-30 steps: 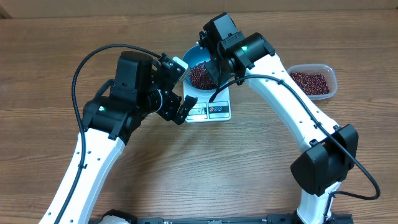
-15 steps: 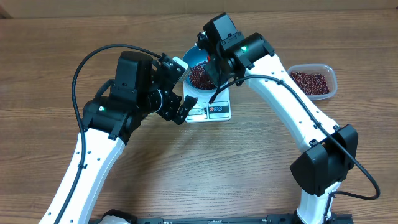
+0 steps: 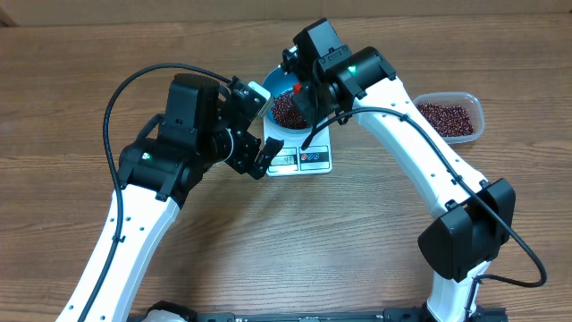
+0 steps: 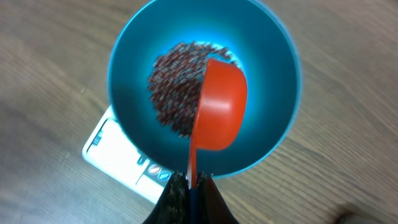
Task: Scoop item into bowl and weigh 150g on scale
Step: 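Return right gripper with scoop to the bean tub and dip in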
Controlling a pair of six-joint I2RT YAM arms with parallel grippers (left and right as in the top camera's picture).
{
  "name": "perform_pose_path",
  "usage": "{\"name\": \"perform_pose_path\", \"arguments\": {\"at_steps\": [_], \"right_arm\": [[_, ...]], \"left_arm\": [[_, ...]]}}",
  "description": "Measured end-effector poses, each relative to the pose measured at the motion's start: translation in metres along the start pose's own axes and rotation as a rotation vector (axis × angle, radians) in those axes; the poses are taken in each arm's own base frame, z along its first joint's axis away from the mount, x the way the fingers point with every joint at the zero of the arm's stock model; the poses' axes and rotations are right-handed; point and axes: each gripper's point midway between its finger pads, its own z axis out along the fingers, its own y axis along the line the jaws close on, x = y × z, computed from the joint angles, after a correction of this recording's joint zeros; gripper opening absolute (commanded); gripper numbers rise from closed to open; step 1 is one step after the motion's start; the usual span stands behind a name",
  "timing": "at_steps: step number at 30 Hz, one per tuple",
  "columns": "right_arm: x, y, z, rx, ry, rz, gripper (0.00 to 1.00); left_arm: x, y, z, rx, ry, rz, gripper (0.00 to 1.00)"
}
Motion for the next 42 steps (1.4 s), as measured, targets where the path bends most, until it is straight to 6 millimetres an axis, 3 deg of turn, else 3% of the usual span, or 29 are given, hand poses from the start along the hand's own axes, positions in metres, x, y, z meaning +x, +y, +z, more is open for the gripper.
{"name": "perform_pose_path", "arguments": {"at_steps": [6,13,16,19,23,26,29,34,38,42], "right_arm": [[0.005,-0.001,0.0,-0.004,0.018,-0.001,0.04],[0.007,-0.019,-0.002,0.046,0.023,0.074,0.03],[0.006,-0.033,-0.012,0.053,-0.002,0.129,0.04],[0.003,-0.053,-0.036,0.054,-0.064,0.189,0.04],[0.005,-0.091,-0.087,0.081,-0.172,0.28,0.04],[0.019,-0.127,-0.125,0.13,-0.227,0.387,0.04],[0.045,-0.163,-0.14,0.194,-0.211,0.505,0.04],[0.1,-0.206,-0.123,0.281,-0.087,0.661,0.04],[0.138,-0.214,-0.091,0.314,0.028,0.713,0.03],[0.161,-0.216,-0.062,0.343,0.1,0.722,0.03]], "left_arm": [[0.0,0.0,0.0,0.0,0.0,0.0,1.0],[0.0,0.0,0.0,0.0,0.0,0.0,1.0],[0.0,0.0,0.0,0.0,0.0,0.0,1.0],[0.0,0.0,0.0,0.0,0.0,0.0,0.99],[0.0,0.0,0.0,0.0,0.0,0.0,1.0],[0.0,0.0,0.0,0.0,0.0,0.0,1.0],[0.0,0.0,0.0,0.0,0.0,0.0,1.0],[0.0,0.0,0.0,0.0,0.0,0.0,1.0],[0.0,0.0,0.0,0.0,0.0,0.0,1.0],[0.0,0.0,0.0,0.0,-0.001,0.0,1.0]]}}
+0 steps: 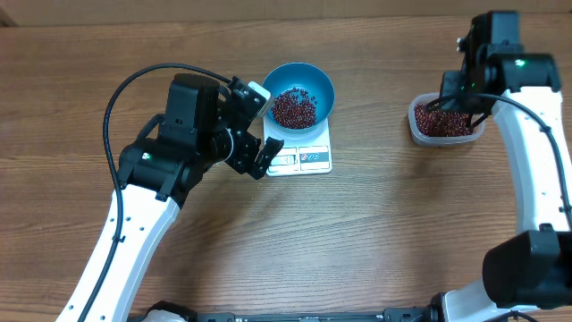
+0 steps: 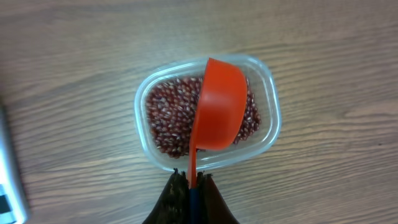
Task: Scoop item into bowl and weigh 150g on scale
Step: 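Return right gripper with scoop to the bean tub and dip in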
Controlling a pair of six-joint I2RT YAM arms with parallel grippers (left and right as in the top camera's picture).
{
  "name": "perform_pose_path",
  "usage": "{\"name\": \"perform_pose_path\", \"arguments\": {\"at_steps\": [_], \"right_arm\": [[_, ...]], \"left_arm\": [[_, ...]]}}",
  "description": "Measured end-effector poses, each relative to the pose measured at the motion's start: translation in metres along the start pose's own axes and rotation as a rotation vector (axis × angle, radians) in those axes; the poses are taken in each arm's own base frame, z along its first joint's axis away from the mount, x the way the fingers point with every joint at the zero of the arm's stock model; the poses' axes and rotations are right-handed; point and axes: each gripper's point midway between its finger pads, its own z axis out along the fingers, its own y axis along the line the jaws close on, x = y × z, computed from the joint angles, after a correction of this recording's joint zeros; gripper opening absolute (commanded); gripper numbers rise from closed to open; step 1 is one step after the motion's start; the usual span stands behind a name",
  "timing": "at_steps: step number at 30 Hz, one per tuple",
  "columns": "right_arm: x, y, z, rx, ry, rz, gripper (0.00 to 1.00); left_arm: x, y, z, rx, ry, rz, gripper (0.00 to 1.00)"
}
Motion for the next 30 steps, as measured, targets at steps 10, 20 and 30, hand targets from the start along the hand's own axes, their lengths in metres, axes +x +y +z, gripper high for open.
{"name": "perform_pose_path", "arguments": {"at_steps": [10,20,30], "right_arm": [[0.005,-0.011,0.036,0.09,-0.028,0.004,0.04],[0.017,-0.012,0.066,0.125,0.043,-0.053,0.04],[0.018,0.002,0.075,0.051,0.059,-0.162,0.04]], "left_arm": [[0.0,0.0,0.0,0.0,0.0,0.0,1.0],[0.0,0.0,0.0,0.0,0.0,0.0,1.0],[0.0,0.0,0.0,0.0,0.001,0.0,1.0]]}}
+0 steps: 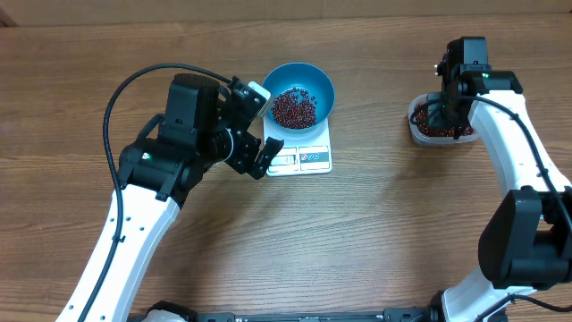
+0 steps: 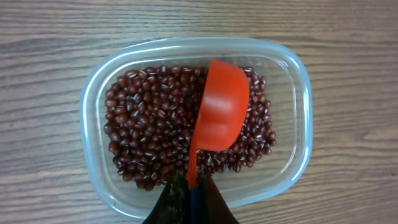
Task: Scoop item into bowl and weigh 150g on scale
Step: 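Return right gripper with scoop to the bean tub and dip in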
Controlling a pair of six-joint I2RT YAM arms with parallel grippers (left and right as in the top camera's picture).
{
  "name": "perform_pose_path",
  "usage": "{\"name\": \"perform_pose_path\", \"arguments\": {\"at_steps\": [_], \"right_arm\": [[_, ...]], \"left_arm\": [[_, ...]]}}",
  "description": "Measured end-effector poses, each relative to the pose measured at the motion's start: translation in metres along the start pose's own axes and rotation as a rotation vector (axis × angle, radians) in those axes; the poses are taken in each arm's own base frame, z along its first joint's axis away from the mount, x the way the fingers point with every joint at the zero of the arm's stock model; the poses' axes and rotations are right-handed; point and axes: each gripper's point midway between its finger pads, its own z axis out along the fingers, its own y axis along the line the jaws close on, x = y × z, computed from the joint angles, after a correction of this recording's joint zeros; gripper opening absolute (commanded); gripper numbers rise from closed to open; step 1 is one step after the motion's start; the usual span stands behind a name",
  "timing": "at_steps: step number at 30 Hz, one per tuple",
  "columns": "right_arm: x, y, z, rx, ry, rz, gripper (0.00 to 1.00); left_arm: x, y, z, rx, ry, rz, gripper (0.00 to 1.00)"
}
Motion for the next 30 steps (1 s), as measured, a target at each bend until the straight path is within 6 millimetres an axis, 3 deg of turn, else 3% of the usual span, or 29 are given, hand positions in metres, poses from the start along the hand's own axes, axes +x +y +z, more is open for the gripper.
{"name": "perform_pose_path", "arguments": {"at_steps": [22,30], "right_arm": [[0.009,0.035,0.003,-0.206,0.036,-0.06,0.04],[0.01,0.03,0.003,-0.286,0.035,-0.007,0.04]], "left_arm": [[0.0,0.0,0.0,0.0,0.0,0.0,1.0],[0.0,0.0,0.0,0.0,0.0,0.0,1.0]]}}
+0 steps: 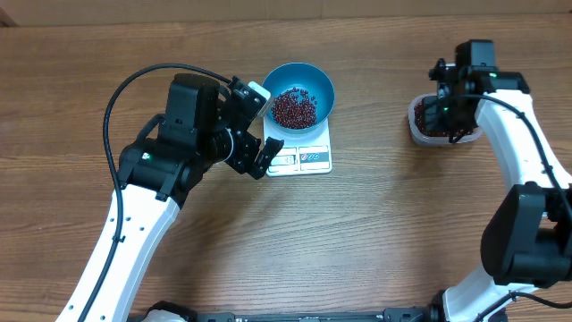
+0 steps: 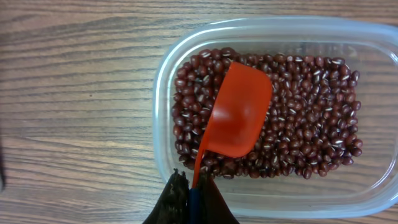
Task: Scoop item into bowl and weigh 150g on scale
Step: 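Return right gripper with scoop to the bean tub and dip in, then drag the red scoop through the beans with right gripper to fill it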
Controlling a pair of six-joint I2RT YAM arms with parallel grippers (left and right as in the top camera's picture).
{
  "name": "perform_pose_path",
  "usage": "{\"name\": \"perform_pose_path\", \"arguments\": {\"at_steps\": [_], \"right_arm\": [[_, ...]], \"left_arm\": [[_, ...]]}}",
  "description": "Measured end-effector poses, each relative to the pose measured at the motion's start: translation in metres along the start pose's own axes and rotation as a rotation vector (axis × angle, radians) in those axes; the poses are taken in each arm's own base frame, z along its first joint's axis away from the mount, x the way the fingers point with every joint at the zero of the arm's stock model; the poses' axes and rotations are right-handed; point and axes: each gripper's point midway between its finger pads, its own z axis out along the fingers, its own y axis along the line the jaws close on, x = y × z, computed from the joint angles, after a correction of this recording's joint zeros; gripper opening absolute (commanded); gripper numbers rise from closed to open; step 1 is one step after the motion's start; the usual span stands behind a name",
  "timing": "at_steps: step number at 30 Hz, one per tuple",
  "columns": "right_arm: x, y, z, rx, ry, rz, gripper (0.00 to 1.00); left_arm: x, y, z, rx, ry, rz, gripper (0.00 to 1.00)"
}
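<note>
A blue bowl (image 1: 302,93) holding red beans stands on the white scale (image 1: 300,156) at mid table. My right gripper (image 2: 191,186) is shut on the handle of an orange scoop (image 2: 239,118), whose cup is turned bottom-up over the left part of the beans (image 2: 311,118) in a clear plastic tub (image 2: 163,112). Seen from overhead, the tub (image 1: 427,134) sits at the far right, mostly hidden under my right gripper (image 1: 444,105). Left of the scale my left gripper (image 1: 259,148) hovers with its fingers apart and nothing between them.
A black cable (image 1: 125,85) loops over the left arm. The wooden table (image 1: 357,233) spreads out in front of the scale.
My right gripper has shifted toward the tub's left end and turned a little. The scoop now lies tilted over the left part of the beans. The left arm stayed put.
The scoop was first held upturned over the blue bowl on the scale. Then my right gripper was with it above the tub at the right. Then it was lower over the beans, and now sits toward the tub's left end. The left arm never moved.
</note>
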Motion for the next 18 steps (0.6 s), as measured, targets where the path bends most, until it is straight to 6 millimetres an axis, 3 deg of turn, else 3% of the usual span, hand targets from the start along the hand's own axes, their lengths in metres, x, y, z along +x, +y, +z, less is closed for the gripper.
{"name": "perform_pose_path", "arguments": {"at_steps": [9,18], "right_arm": [[0.001,-0.02,-0.007,-0.142,-0.033,0.118,0.04],[0.007,-0.023,-0.003,-0.211,-0.042,0.152,0.04]], "left_arm": [[0.0,0.0,0.0,0.0,0.0,0.0,1.0],[0.0,0.0,0.0,0.0,0.0,0.0,1.0]]}}
